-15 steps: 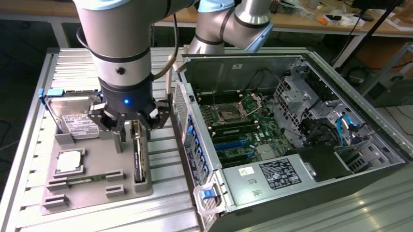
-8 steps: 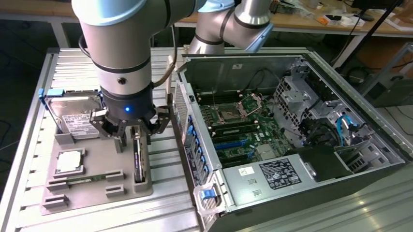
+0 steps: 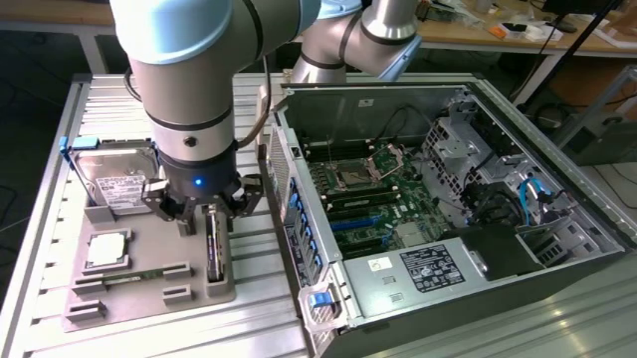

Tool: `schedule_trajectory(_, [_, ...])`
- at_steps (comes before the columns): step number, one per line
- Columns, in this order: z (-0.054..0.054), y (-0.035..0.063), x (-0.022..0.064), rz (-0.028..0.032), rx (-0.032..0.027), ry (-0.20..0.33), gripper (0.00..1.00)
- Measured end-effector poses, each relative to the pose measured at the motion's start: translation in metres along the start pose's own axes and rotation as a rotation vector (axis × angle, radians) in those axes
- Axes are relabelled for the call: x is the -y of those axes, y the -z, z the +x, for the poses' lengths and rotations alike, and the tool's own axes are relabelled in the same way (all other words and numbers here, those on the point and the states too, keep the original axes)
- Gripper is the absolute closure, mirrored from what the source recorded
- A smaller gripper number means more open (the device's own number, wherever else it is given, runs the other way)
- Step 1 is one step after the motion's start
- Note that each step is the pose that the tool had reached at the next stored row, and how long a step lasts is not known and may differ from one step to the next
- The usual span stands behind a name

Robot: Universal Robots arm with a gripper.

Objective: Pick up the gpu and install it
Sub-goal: 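Pick up the gpu and move the gpu toward the slot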

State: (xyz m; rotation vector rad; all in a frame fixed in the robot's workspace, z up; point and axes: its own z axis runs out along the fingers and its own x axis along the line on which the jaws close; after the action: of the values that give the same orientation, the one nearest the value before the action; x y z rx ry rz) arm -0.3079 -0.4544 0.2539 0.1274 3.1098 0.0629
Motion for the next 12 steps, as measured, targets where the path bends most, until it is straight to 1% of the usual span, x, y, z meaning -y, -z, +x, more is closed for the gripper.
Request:
schedule_trajectory(2, [0.0001,-0.0045,0.0003,-0.0001,0.0001,0.0,0.46])
schedule_trajectory(10, [0.0001,-0.0049,0.0004,0.0005,0.0,0.0,0.45])
schedule_trajectory(11, [0.0001,-0.005,0.0004,0.0005,0.0001,0.0,0.38])
schedule_trajectory(12, [0.0001,-0.005,0.0003,0.0005,0.0,0.0,0.38])
